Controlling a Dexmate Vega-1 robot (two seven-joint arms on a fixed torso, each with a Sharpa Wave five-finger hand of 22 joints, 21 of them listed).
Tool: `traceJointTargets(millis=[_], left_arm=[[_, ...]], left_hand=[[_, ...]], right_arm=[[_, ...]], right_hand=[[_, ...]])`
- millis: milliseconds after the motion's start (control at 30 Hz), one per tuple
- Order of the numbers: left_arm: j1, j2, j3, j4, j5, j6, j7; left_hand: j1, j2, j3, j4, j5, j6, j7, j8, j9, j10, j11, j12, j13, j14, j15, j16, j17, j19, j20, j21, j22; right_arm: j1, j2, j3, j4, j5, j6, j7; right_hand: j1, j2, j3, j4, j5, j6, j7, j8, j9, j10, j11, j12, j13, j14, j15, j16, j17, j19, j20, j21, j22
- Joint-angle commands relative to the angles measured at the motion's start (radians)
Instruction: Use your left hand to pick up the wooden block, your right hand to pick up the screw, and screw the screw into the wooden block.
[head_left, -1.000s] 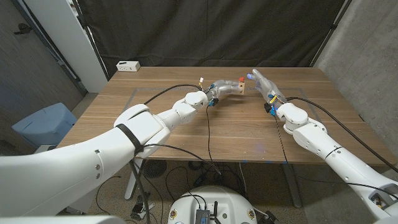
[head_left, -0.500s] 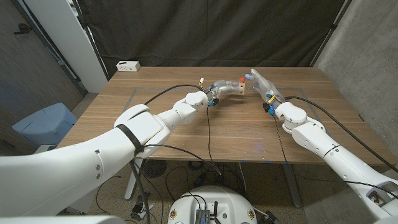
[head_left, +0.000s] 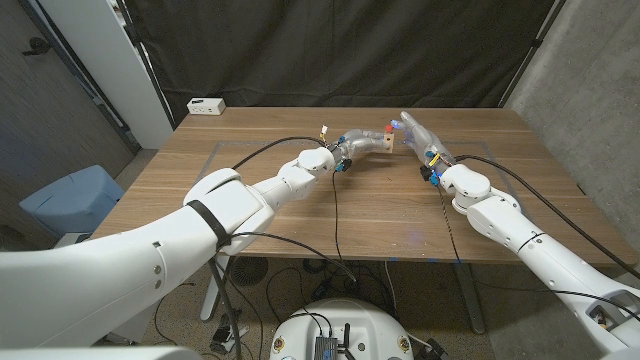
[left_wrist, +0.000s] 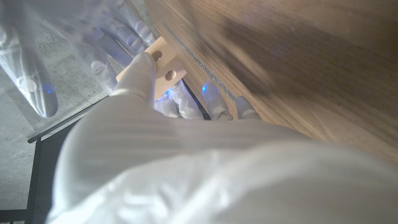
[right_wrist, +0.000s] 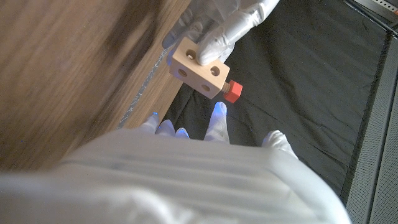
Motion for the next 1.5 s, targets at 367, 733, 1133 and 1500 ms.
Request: traceJointTargets(millis=[367, 733, 1133, 1500], left_arm=[[-0.002, 0.0, -0.003, 0.002, -0.004, 0.011, 0.002], [-0.007, -0.003, 0.002, 0.003, -0.006, 0.026, 0.006], [-0.008, -0.003, 0.006, 0.003, -0.006, 0.031, 0.008], [-0.01, -0.007, 0.008, 0.004, -0.009, 0.047, 0.012]], left_hand=[[-0.018, 0.028, 0.038, 0.032, 0.006, 0.008, 0.001, 0.003, 0.002, 0.005, -0.001, 0.008, 0.004, -0.005, -0.029, 0.0, 0.001, 0.002, 0.005, 0.008, 0.002], [-0.018, 0.026, 0.038, 0.031, 0.006, 0.01, 0.0, 0.004, 0.002, 0.007, -0.001, 0.008, 0.003, -0.004, -0.031, 0.0, 0.001, 0.002, 0.004, 0.009, 0.002], [-0.019, 0.028, 0.038, 0.032, 0.006, 0.011, 0.002, 0.004, 0.002, 0.006, -0.001, 0.008, 0.004, -0.004, -0.03, 0.0, 0.001, 0.002, 0.005, 0.009, 0.002], [-0.019, 0.027, 0.038, 0.032, 0.006, 0.011, 0.001, 0.005, 0.002, 0.006, 0.0, 0.008, 0.004, -0.003, -0.031, 0.001, 0.001, 0.002, 0.005, 0.009, 0.002]], right_arm=[[-0.014, 0.002, -0.003, -0.027, 0.002, -0.007, -0.009], [-0.027, -0.009, 0.001, -0.049, 0.003, -0.016, -0.016], [-0.039, -0.013, 0.004, -0.058, 0.006, -0.016, -0.019], [-0.054, -0.023, 0.01, -0.079, 0.007, -0.026, -0.031]], right_hand=[[-0.018, 0.002, 0.001, 0.011, 0.008, 0.017, 0.002, 0.008, 0.004, -0.081, 0.003, 0.009, 0.0, -0.163, 0.004, 0.006, 0.003, -0.003, 0.0, 0.001, 0.004], [-0.023, 0.001, 0.0, 0.013, 0.009, 0.02, 0.003, 0.009, 0.004, -0.078, 0.003, 0.01, 0.0, -0.163, 0.004, 0.006, 0.002, -0.003, -0.001, 0.002, 0.004], [-0.026, 0.002, 0.0, 0.013, 0.011, 0.024, 0.004, 0.01, 0.004, -0.078, 0.003, 0.01, 0.0, -0.163, 0.003, 0.006, 0.002, -0.004, 0.0, 0.002, 0.004], [-0.029, 0.003, -0.001, 0.014, 0.013, 0.027, 0.004, 0.01, 0.004, -0.079, 0.002, 0.01, 0.0, -0.163, 0.004, 0.006, 0.001, -0.005, 0.0, 0.002, 0.004]])
